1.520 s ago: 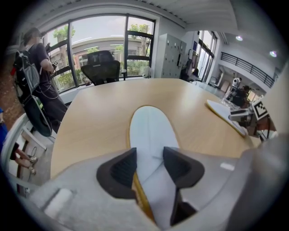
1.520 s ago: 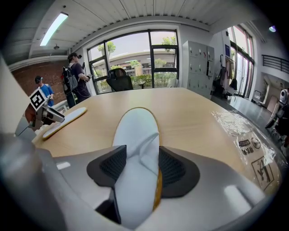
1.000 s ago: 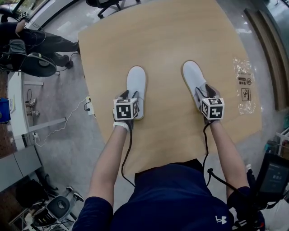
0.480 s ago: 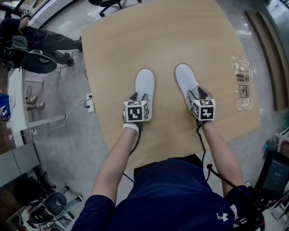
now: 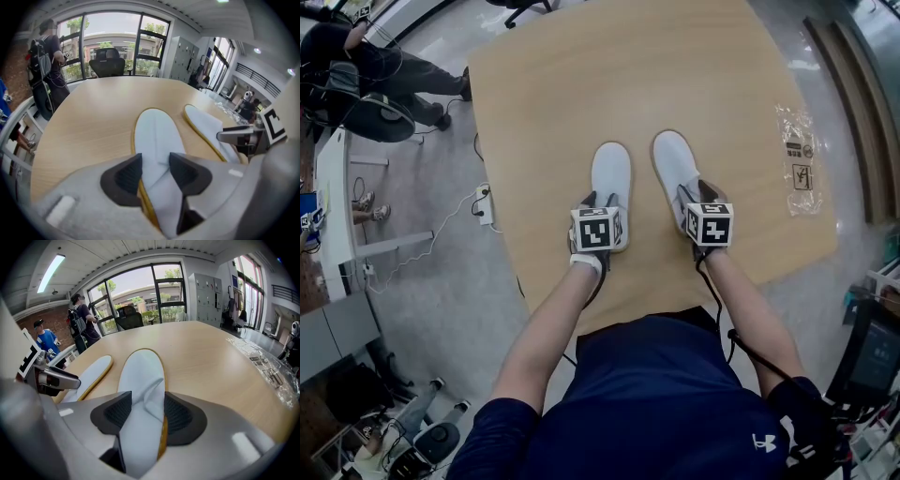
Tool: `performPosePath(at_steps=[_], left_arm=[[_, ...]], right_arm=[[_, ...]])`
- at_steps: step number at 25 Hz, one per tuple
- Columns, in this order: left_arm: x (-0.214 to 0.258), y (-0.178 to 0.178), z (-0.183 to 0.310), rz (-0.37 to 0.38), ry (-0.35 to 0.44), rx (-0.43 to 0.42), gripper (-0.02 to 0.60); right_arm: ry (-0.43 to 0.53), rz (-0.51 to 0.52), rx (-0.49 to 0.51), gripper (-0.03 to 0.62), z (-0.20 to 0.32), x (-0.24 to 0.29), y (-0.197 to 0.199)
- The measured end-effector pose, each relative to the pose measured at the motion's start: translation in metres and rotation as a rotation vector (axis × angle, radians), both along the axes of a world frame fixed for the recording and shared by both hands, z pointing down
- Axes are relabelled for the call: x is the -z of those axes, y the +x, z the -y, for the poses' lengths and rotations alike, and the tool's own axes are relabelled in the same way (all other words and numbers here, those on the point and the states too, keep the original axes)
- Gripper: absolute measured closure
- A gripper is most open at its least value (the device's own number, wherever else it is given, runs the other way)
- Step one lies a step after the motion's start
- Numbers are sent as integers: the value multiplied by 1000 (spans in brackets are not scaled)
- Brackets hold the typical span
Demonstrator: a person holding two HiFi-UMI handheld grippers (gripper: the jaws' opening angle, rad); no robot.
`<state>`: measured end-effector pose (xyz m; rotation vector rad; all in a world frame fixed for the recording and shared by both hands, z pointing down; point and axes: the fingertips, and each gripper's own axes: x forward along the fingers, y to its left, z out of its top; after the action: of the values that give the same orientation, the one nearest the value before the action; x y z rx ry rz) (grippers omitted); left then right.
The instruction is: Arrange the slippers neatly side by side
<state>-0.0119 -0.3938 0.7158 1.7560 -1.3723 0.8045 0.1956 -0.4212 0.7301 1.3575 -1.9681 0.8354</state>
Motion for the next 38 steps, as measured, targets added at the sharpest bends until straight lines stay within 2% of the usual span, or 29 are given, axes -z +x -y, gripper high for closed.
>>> performPosePath(at_steps=[11, 20, 28, 34, 38], left_arm=[[-5, 22, -18, -17, -38, 19, 396], [-3, 32, -21, -28, -56, 83, 396], [-9, 40, -17, -100, -66, 143, 396], [-9, 43, -15, -86, -57, 133, 397], [-9, 42, -15, -86, -68, 96, 399]], right_arm=[[-44, 33, -33, 373, -28, -4, -14], [-77, 100, -130, 392, -35, -2, -21], [-87, 125, -148, 411, -41, 0, -26], [-91, 128, -153, 416, -41, -1, -25], [-94, 130, -152, 432, -40, -1, -24]])
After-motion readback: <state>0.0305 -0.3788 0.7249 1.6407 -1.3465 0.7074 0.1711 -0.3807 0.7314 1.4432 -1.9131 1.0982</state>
